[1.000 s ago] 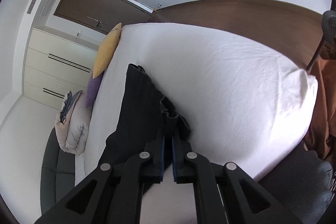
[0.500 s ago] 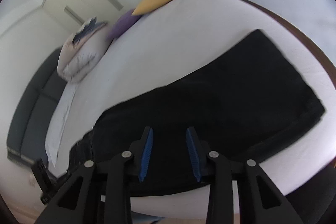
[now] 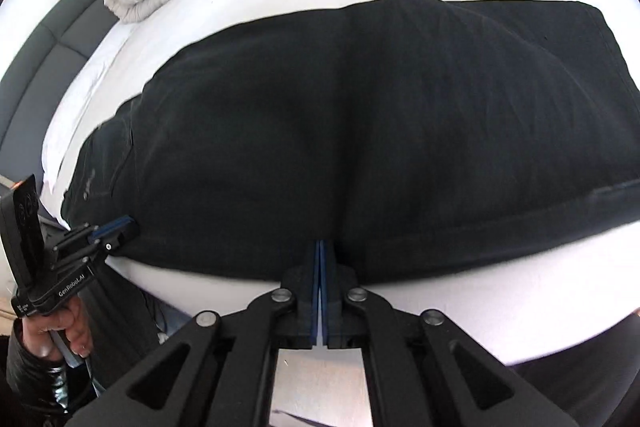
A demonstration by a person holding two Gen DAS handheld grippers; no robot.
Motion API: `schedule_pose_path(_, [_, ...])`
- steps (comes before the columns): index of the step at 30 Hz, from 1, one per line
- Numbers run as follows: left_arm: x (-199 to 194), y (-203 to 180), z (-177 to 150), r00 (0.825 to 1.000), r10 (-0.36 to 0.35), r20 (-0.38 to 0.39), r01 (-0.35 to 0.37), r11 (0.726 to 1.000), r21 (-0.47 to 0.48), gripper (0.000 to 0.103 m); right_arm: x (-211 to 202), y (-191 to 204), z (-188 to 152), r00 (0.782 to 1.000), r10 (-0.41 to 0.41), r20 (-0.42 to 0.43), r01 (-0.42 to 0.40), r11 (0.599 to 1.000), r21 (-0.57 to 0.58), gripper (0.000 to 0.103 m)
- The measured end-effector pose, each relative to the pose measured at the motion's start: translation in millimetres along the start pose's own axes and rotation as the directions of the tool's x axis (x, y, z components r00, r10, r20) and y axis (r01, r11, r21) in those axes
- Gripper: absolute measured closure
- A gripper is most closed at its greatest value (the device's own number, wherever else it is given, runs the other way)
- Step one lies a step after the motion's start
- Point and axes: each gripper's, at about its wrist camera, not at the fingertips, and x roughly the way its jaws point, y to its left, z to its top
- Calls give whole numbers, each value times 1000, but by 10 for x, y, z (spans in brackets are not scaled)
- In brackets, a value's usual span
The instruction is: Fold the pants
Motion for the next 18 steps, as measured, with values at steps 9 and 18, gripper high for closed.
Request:
schedule_pose_path(9, [-294,-216,76,997,-5,76,2,999,36,96,-358,179,394,991,76,113,-78,997,14,96])
schedule_pose_path(18, [286,-440,505,998,-48,-37,50,998,35,96,426,440,560,994,90,-55,-93,995,-41,102])
